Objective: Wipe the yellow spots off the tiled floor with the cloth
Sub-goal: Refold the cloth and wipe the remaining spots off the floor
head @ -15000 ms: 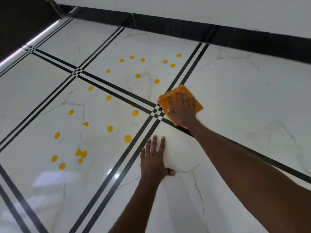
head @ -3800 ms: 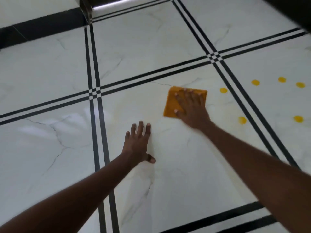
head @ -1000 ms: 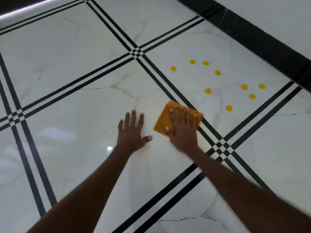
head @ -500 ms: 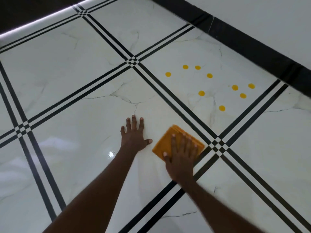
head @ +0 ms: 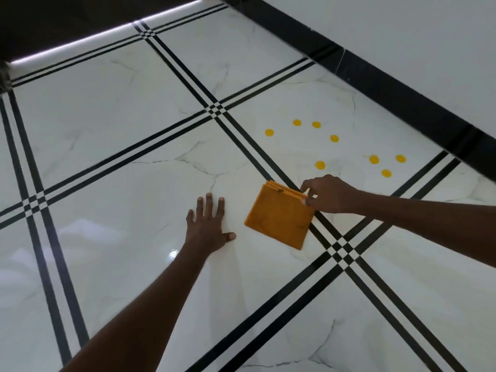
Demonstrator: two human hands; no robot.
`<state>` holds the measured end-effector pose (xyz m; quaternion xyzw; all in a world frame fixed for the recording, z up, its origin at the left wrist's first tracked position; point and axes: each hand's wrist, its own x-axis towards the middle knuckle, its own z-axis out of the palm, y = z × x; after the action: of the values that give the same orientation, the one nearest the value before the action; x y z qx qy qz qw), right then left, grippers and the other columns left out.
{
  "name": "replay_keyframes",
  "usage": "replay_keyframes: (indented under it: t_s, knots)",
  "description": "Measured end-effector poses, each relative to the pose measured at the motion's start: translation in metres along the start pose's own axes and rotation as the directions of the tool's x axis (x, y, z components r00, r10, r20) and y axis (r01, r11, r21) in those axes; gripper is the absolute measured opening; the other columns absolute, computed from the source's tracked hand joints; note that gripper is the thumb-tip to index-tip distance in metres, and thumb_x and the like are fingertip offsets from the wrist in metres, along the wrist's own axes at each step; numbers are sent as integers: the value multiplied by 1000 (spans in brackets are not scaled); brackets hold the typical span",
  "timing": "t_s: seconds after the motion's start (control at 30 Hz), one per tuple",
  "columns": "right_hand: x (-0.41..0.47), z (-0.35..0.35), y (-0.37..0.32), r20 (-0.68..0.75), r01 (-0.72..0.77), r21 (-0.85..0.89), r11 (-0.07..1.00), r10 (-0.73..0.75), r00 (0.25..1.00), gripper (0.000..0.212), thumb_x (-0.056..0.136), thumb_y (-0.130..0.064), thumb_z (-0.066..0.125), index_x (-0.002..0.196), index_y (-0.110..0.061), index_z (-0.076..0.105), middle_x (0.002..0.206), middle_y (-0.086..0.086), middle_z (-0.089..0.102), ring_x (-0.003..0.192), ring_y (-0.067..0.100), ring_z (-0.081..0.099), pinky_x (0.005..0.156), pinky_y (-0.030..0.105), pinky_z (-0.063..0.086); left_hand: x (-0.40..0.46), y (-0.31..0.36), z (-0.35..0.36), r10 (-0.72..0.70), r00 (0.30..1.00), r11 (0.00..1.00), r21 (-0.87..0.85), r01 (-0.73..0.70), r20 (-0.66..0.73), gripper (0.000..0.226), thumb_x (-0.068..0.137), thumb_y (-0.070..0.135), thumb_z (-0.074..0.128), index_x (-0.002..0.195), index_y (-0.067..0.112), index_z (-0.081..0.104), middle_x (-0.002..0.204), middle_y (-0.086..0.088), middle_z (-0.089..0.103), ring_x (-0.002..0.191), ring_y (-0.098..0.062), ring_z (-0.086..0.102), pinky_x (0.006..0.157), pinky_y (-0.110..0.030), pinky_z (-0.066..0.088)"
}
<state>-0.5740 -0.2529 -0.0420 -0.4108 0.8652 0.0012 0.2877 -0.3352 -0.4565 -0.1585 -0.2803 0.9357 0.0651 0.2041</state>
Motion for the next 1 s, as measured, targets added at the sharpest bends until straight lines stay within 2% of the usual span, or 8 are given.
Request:
replay_keyframes:
  t_s: [0.1, 0.3, 0.43, 0.57, 0.67, 0.73, 0.8, 1.0]
  knots:
    - [1, 29, 10, -48, -43, 84, 996, 47, 998, 39, 94, -36, 66, 123, -10, 60, 110, 10, 72, 101, 28, 67, 85, 35, 49, 1, 0, -2, -3, 1000, 1000, 2, 3, 14, 108, 88, 71, 51, 159, 23, -15, 165, -15, -24, 154, -38, -15, 122, -56, 10]
    - [41, 81, -9, -300, -210, 56, 976, 217, 929, 65, 91, -49, 67, 140, -13, 43, 136, 17, 54, 123, 33, 53, 99, 45, 47, 1, -1, -5, -4, 999, 1000, 21, 4, 33, 109, 87, 72, 52, 159, 24, -15, 166, -14, -21, 154, -37, -11, 122, -56, 15]
    - [59, 74, -7, -237, -199, 245, 949, 257, 937, 45, 85, -40, 78, 114, -10, 61, 107, 11, 69, 103, 31, 67, 85, 37, 53, 1, -3, -3, -1, 1000, 1000, 19, 1, 20, 108, 87, 73, 50, 159, 26, -16, 166, -13, -23, 154, -36, -12, 122, -55, 15]
    - [52, 56, 0, -186, -101, 452, 886, 204, 961, 16, 84, -20, 74, 76, -15, 61, 72, -1, 57, 76, 19, 58, 58, 21, 35, 0, 1, -10, -15, 999, 1000, 27, 14, 37, 110, 86, 72, 53, 160, 24, -13, 166, -15, -20, 155, -38, -8, 121, -55, 20]
    - [40, 50, 4, -112, -113, 620, 776, 230, 967, 18, 86, -19, 71, 74, -16, 58, 73, 0, 57, 76, 18, 57, 58, 23, 39, 4, 9, -31, -64, 993, 998, 23, 62, 98, 100, 89, 62, 60, 162, 21, 5, 168, -16, 0, 154, -36, 8, 116, -52, 30]
    - [27, 48, 18, -54, -162, 752, 639, 304, 951, 10, 85, -15, 72, 93, -12, 67, 88, 5, 63, 84, 20, 60, 60, 27, 46, 9, 19, -45, -63, 998, 997, 33, 63, -13, 74, 93, 51, 58, 155, 20, 34, 159, -13, 33, 146, -31, 30, 110, -46, 38]
    - [8, 44, 37, -11, -220, 825, 520, 404, 915, 27, 86, -13, 74, 112, -11, 69, 102, 8, 65, 91, 21, 60, 62, 27, 47, 15, 32, -49, -28, 985, 1000, -19, 25, -168, 56, 95, 43, 57, 145, 18, 51, 147, -11, 48, 138, -29, 41, 105, -44, 42]
    - [-56, 15, 89, -382, -213, 707, 674, 618, 688, 29, 94, -15, 63, 122, -14, 68, 108, 8, 69, 89, 20, 58, 78, 33, 47, 22, 93, -27, 31, 999, 996, -89, -32, -10, 89, 96, 51, 53, 161, 12, 6, 167, -21, -4, 155, -36, -6, 120, -54, 20]
